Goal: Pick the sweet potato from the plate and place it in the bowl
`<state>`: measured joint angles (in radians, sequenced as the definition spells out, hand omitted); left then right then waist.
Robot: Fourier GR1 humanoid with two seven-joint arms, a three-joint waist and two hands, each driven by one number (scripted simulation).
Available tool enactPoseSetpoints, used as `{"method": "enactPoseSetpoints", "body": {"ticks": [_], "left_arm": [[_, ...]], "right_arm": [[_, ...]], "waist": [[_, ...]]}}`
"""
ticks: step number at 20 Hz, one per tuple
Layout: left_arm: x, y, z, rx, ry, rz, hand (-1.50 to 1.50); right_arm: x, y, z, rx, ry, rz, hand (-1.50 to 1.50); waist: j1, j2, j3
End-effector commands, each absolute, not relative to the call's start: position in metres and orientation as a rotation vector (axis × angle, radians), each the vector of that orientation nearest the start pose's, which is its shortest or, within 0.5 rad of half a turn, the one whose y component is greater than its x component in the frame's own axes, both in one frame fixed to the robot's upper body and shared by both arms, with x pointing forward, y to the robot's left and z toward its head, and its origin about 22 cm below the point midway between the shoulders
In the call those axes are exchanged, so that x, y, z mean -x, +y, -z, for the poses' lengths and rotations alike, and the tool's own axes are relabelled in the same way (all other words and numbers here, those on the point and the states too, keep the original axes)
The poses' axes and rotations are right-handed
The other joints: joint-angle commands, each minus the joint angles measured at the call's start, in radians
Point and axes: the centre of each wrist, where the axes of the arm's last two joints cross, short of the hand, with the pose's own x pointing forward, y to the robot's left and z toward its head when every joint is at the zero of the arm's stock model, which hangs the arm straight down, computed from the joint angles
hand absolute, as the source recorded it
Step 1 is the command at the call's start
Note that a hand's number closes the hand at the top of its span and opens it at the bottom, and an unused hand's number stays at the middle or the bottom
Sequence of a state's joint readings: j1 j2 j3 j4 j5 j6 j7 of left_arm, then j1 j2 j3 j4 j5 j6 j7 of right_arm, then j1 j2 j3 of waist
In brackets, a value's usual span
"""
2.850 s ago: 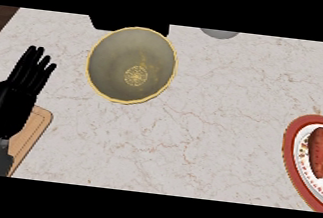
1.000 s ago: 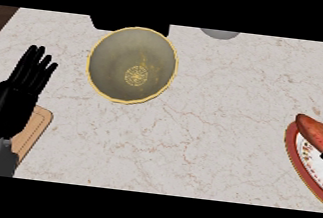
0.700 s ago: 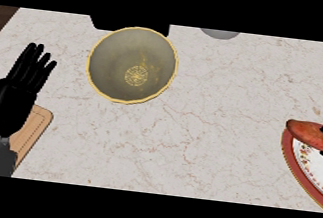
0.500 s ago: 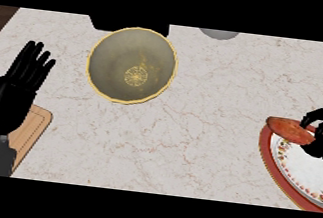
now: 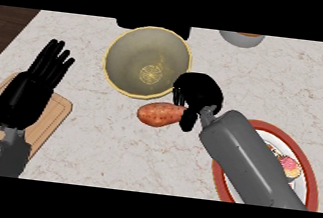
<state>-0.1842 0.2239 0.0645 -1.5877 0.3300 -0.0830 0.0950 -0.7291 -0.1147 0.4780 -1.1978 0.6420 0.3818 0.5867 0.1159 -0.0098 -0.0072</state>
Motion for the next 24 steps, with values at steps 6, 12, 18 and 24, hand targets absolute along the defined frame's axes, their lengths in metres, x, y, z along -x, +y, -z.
{"method": "enactPoseSetpoints", "body": {"ticks": [6, 12, 18, 24], "left_arm": [[-0.285, 0.272, -0.054, 0.166, -1.657, 0.004, 0.00], [-0.286, 0.284, -0.060, 0.145, -1.665, -0.027, 0.00], [-0.284, 0.292, -0.054, 0.130, -1.693, -0.024, 0.00], [-0.277, 0.279, -0.055, 0.122, -1.679, -0.047, 0.00]], "right_arm": [[-0.278, 0.037, -0.168, 0.946, -1.332, -1.210, 1.50], [-0.256, 0.062, -0.212, 1.127, -1.378, -1.012, 1.50], [-0.280, 0.070, -0.236, 1.165, -1.358, -0.886, 1.50], [-0.312, 0.063, -0.247, 1.172, -1.387, -0.756, 1.50]], "waist": [[-0.022, -0.002, 0.002], [-0.052, -0.006, 0.003], [-0.060, 0.008, 0.003], [-0.082, 0.009, 0.006]]}}
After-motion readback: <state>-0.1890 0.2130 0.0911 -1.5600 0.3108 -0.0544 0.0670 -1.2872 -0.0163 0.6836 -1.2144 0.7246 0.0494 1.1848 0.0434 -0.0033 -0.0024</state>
